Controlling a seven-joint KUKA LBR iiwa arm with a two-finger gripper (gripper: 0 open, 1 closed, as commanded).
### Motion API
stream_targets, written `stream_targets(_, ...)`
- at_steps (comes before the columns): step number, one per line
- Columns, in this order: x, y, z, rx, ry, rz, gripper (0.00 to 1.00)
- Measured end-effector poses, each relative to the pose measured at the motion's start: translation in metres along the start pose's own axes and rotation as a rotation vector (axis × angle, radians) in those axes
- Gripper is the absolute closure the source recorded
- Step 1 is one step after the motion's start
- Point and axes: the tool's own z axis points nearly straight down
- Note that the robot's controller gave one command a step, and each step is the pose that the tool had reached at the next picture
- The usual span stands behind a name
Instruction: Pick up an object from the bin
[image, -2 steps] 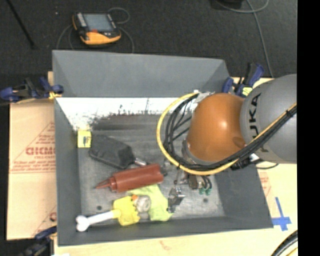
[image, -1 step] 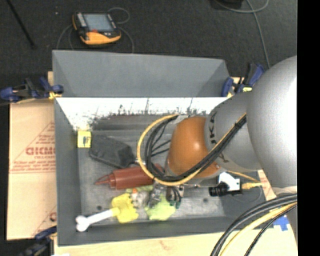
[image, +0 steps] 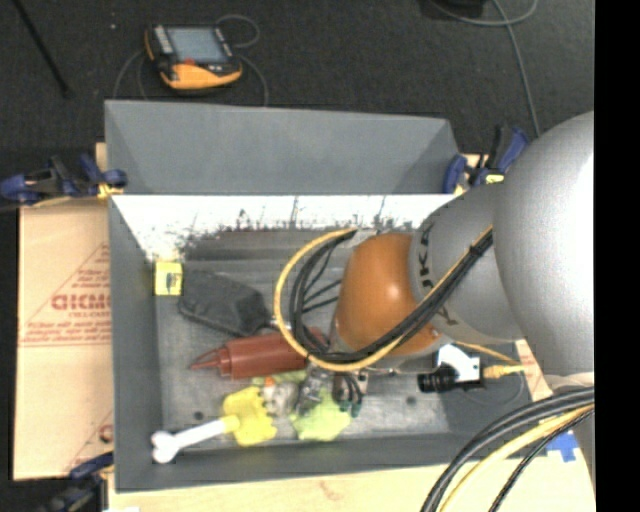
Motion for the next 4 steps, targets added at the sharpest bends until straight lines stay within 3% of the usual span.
stream_targets(1,0.0,-0.002,0.005,-0.001,0.0,0.027,1.0)
stream_targets(2,-0.022,0.021,0.009,0.004,0.006,0.021,1.0)
stream_targets(3,-0.018,0.011,0.01,-0.007,-0.014,0.025,1.0)
stream_targets(4,-0.02,0.018,-0.048,0.002,0.002,-0.007,1.0)
